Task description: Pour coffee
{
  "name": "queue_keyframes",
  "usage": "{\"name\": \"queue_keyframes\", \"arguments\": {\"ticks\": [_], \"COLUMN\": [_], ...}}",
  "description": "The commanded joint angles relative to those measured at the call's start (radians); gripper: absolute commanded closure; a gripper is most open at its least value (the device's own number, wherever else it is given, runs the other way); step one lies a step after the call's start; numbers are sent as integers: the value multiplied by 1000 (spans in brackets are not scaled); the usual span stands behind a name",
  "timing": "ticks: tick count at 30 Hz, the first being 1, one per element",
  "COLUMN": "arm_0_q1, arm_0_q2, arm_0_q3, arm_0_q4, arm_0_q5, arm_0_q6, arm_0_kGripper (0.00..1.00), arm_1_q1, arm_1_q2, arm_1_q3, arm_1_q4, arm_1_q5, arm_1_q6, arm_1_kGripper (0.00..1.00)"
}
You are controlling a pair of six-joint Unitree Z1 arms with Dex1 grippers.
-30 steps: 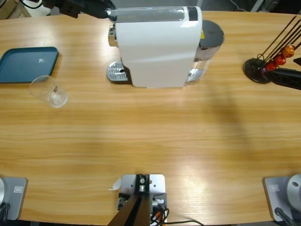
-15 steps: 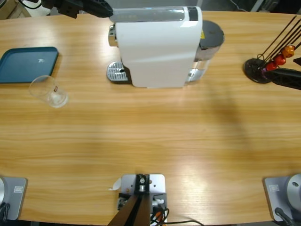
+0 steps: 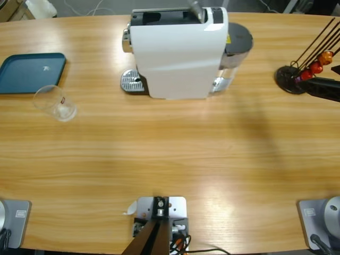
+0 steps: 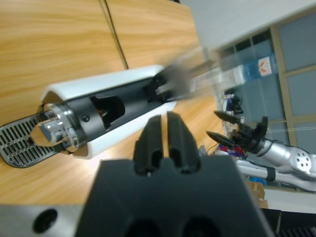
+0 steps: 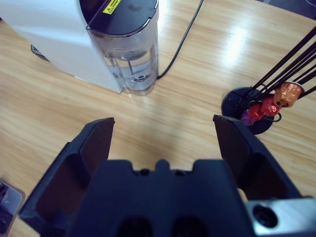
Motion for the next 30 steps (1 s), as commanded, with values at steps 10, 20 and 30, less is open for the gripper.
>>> {"name": "queue_keyframes", "arguments": {"ticks": [10,20,30], "arm_0_q1": [-120,-234,-234], "arm_0_q2": [-241,-468,-488], "arm_0_q3": [298,599,652], "arm_0_q4": [-179,-34,-37], "arm_0_q5": [139,483,488], "arm_0_q6": [447,630,619], "arm_0_kGripper": [9,9,9], "arm_1_q1": [-246,-445,-445], "arm_1_q2": [81,223,388], "arm_1_q3": [31,129,133], "arm_1_q4": [-11,-206,-377], "arm_1_q5": [-170,-116,-119], "arm_1_q6": [70,228,137], "arm_1_kGripper": [50,115,171]}}
